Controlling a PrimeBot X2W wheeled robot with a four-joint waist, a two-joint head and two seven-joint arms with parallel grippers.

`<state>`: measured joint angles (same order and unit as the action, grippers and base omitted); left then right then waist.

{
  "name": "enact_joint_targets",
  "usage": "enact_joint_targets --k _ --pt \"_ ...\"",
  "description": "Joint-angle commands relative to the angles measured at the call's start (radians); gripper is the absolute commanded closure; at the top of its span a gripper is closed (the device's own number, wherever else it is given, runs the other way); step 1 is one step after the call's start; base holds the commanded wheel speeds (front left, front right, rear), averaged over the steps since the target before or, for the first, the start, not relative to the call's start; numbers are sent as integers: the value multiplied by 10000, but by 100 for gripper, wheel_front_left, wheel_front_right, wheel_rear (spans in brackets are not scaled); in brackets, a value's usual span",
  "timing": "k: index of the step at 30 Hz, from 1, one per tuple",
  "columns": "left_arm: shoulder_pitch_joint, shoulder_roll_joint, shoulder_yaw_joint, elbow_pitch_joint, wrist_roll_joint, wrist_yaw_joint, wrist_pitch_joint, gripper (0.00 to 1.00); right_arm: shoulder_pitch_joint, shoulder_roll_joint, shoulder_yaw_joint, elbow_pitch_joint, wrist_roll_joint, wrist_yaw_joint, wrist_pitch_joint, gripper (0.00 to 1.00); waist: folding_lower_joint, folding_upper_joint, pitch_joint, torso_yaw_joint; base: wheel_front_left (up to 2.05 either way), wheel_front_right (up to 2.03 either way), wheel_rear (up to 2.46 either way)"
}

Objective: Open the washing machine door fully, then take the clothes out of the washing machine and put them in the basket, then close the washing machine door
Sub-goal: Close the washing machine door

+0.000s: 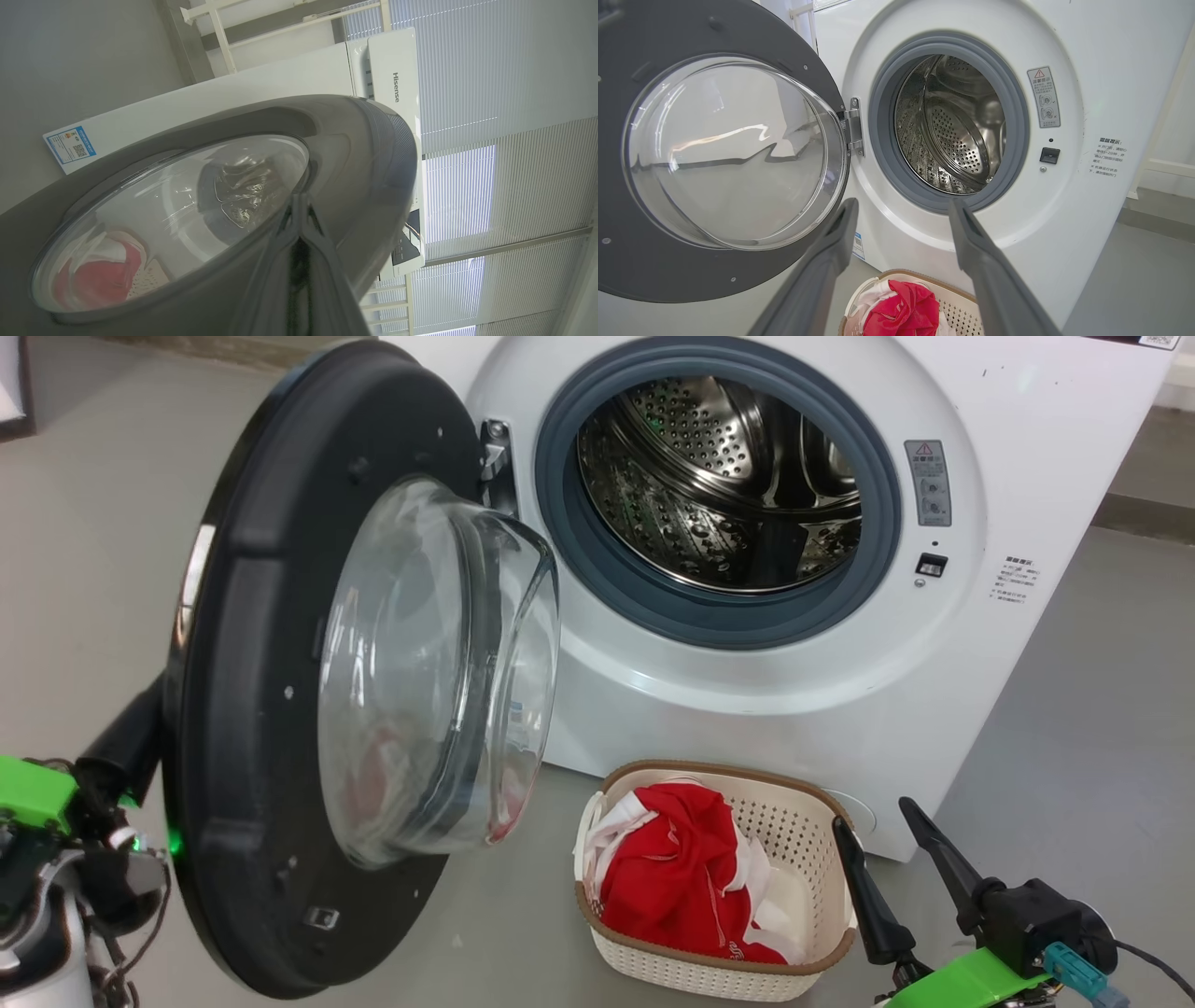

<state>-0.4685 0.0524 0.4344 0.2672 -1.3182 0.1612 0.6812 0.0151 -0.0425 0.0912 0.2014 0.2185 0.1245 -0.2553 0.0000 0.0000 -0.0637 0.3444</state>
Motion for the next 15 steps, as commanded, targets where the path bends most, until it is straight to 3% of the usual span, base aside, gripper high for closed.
enact_joint_targets --k 1,15 --pt "154 109 -89 -704 -188 138 234 100 -450 -77 262 -223 45 62 -65 0 0 0 30 -46 0 0 0" --pt "1714 -19 -1776 -2906 -1781 769 -482 100 -530 -77 296 -208 60 62 -65 0 0 0 213 -353 0 0 0"
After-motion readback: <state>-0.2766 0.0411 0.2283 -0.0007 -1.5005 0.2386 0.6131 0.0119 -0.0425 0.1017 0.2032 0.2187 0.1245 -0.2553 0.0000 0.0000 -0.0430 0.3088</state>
